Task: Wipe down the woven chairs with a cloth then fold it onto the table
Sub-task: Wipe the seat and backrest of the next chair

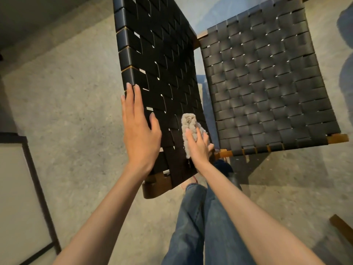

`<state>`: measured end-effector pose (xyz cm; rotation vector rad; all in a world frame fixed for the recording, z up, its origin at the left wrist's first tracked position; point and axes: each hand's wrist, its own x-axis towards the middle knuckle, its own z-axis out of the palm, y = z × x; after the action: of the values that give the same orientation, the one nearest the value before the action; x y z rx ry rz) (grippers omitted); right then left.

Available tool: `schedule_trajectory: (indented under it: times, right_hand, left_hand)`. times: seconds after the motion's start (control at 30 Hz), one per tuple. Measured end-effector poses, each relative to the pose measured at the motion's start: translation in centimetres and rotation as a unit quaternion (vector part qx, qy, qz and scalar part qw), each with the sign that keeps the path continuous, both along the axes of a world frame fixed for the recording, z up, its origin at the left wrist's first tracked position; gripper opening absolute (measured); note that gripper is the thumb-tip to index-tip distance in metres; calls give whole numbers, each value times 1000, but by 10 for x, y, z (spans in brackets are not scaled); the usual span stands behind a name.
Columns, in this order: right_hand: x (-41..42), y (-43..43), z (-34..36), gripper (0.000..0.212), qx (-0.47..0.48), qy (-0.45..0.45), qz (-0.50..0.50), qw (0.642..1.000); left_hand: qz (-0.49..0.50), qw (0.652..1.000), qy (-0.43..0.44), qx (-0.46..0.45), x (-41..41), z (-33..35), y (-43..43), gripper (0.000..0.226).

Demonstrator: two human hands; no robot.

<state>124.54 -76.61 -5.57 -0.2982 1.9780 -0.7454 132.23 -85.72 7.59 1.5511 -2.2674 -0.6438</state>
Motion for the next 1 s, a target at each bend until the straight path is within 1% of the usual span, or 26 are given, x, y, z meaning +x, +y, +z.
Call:
schedule_trajectory:
  times: [0.07, 0.13, 0.17, 0.23, 0.37, 0.43, 0.47, 0.5, 0.57, 0.63, 0.73, 0.83, 1.0]
  right_hand:
    - [14, -2, 33, 67, -89, -4, 5, 996]
    - [34, -4, 65, 67, -168, 6, 20, 986]
    - [41, -4, 76, 66, -191, 21, 28, 981]
    - [48, -3, 84, 62, -201, 48, 30, 978]
    - [39, -1, 61, 57, -173, 65, 33, 982]
    - [27, 0, 38, 48, -161, 51, 21, 985]
    - [19, 0, 23, 42, -137, 35, 2, 990]
    - [11, 2, 6, 43, -104, 16, -21, 994]
    - [-5, 8, -33, 58, -23, -20, -57, 998]
    - [-19, 10, -63, 64, 38, -28, -68, 997]
    - [-31, 12, -89, 62, 47, -9, -52, 997]
    - [-37, 13, -103, 64, 51, -23, -57, 997]
    - [-31, 11, -90, 77, 62, -16, -61, 996]
  left_hand:
    - [4, 1000, 16, 11, 0, 1, -1, 59]
    - [9, 998, 54, 30, 1, 4, -1, 52]
    - [10, 996, 74, 39, 1, 5, 0, 49]
    - [13, 994, 98, 47, 3, 6, 0, 47]
    - [16, 995, 91, 48, 3, 3, 1, 49]
    - [8, 996, 77, 35, 3, 2, 0, 51]
    - [7, 997, 70, 32, 3, 0, 0, 52]
    - [8, 997, 66, 33, 4, 0, 1, 52]
    - [14, 997, 69, 37, 3, 0, 1, 52]
    - [17, 997, 71, 38, 3, 0, 1, 52]
    - [15, 997, 65, 38, 3, -1, 2, 52]
    - [14, 997, 69, 37, 4, -1, 1, 52]
    - [15, 997, 71, 38, 4, 0, 1, 52]
